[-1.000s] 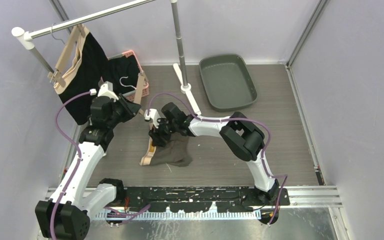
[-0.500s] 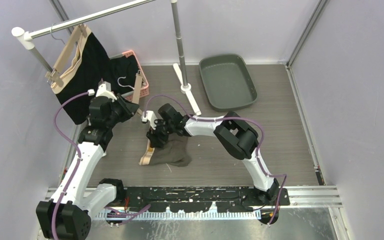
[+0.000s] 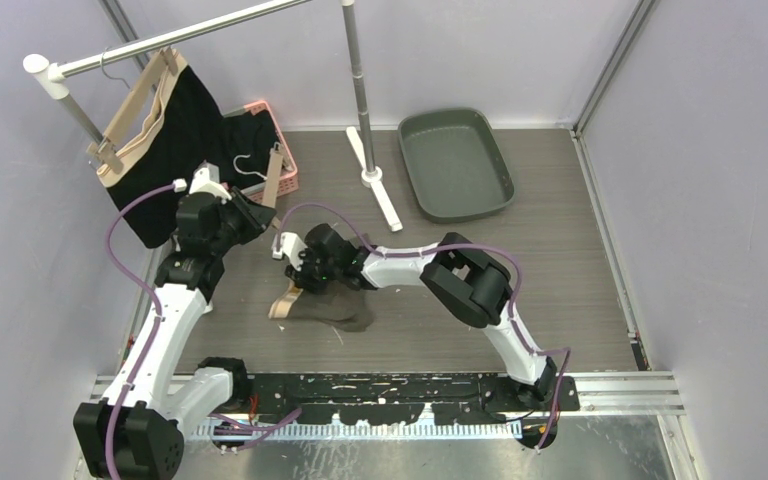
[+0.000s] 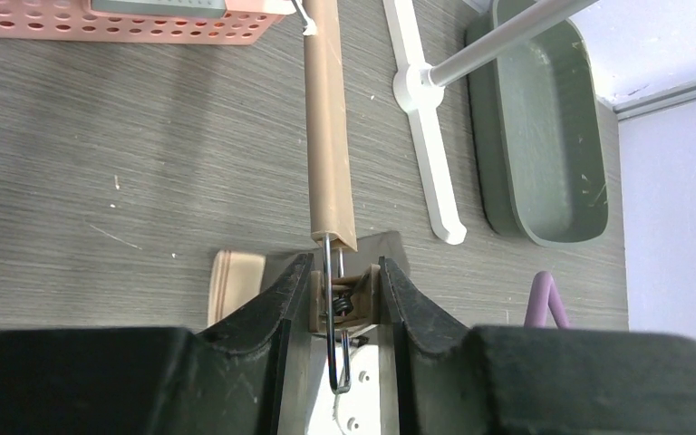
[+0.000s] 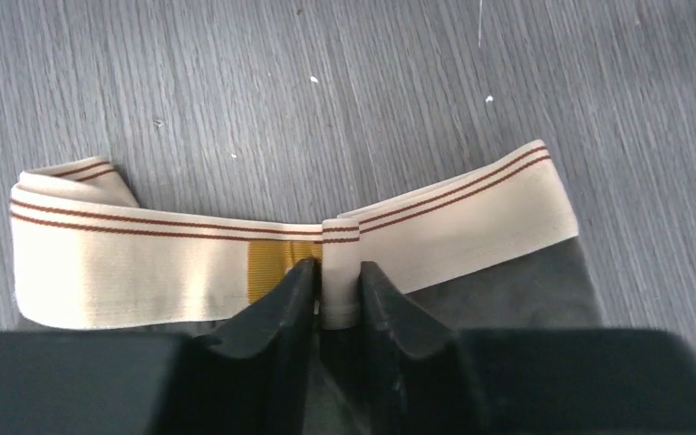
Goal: Clip the underwear to the hanger
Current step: Pick up the underwear from the center of the board.
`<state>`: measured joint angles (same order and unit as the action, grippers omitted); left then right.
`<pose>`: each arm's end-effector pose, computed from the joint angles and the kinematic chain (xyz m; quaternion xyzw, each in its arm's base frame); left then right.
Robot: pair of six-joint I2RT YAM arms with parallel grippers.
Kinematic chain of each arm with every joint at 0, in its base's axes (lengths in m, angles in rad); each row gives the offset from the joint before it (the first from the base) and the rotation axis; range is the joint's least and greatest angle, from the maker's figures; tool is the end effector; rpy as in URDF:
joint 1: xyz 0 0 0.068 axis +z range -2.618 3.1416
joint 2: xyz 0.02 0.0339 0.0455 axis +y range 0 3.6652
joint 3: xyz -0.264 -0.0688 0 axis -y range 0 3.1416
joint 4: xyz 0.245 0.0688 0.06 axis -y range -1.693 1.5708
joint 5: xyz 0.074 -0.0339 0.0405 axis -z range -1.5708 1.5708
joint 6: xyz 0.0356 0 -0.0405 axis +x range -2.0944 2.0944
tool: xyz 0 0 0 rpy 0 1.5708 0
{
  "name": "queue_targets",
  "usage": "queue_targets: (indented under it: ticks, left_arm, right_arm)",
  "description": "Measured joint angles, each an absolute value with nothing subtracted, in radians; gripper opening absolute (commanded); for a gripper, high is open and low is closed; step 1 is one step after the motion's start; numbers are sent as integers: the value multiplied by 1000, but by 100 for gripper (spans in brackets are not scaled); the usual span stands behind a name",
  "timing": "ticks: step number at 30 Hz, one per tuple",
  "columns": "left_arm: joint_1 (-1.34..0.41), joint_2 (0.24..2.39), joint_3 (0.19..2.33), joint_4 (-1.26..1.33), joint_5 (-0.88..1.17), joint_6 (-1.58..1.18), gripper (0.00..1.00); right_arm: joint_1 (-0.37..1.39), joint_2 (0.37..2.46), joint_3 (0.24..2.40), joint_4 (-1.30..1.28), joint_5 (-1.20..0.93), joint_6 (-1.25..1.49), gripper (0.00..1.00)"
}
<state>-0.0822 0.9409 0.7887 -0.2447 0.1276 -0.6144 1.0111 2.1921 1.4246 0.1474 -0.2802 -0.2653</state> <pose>0.2155 -0.0223 0.3067 -0.1844 0.8110 -0.2385 0.5014 0.2464 0.4117 0.1383 -0.5758 0.6691 0.2807 0.3768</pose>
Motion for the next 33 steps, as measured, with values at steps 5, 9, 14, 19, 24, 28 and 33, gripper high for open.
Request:
queue_targets:
  ticks: [5,9,14,19,24,28,33]
  left_arm:
    - [-82,943,789,-245,134,-614,4]
    - [-80,944,789,-244,140,-615,3]
    - [-78,942,768,-200,181,-619,0]
    - [-78,942,706,-89,257,-647,0]
    - [-78,952,654,59,343,-701,0]
    - [-78,978,630,183,399,-741,0]
    - [-84,1005,615,301,448,-770,0]
  right_arm:
    - [1032,2184,1391,207,-223,-258,1]
    - [1019,2145,1327,240,-241,-231,1]
    - [925,2053,1214,236,-395,-115,1]
    - [732,1963,1115,358,-589,81,1]
    - [599,1894,1084,492,-715,217,1]
    - [592,1861,1072,595,-806,296,1]
    - [583,1854,1064,700,-892,384,1]
